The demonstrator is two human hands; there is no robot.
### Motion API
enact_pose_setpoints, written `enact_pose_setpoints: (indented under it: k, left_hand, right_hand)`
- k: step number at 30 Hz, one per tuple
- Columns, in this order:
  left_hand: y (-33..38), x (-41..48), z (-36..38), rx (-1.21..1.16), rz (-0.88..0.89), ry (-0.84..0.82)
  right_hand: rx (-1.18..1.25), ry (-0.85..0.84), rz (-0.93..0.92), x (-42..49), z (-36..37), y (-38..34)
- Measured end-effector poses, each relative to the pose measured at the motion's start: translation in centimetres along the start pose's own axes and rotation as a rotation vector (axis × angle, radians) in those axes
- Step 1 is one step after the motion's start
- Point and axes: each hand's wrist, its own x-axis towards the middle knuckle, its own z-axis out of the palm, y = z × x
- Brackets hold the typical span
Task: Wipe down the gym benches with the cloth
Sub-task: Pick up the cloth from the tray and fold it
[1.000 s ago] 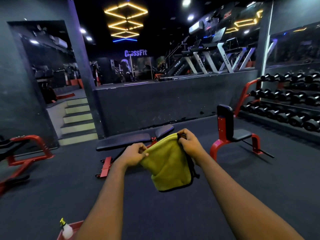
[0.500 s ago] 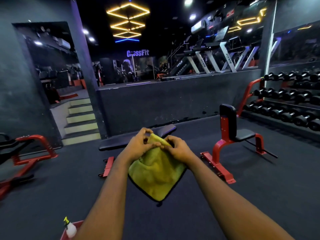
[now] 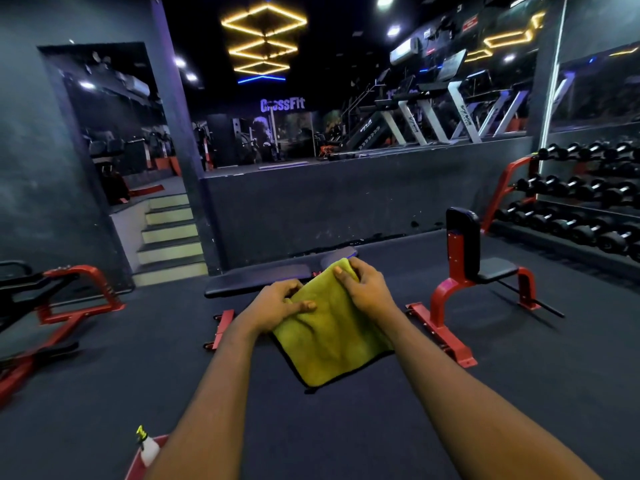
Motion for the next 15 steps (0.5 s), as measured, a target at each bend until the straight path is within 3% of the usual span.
enact_pose_setpoints:
  k: [3,8,15]
  left_hand:
    - [-0.7,-0.6,0.4,0.014,-0.002,-0.017]
    - [-0.6,-0.8,-0.2,0.042,0.055,0.113]
    - [-1.3,-0.5,-0.7,0.031,0.124,0.291]
  right_hand:
    - [-0.013,0.119,0.012,0.1,-0.3,0.4]
    - [0.041,0.255,0.104,-0.3,-0.7,1.5]
    - [0.08,0.32,0.137,-1.0,-1.0,2.1]
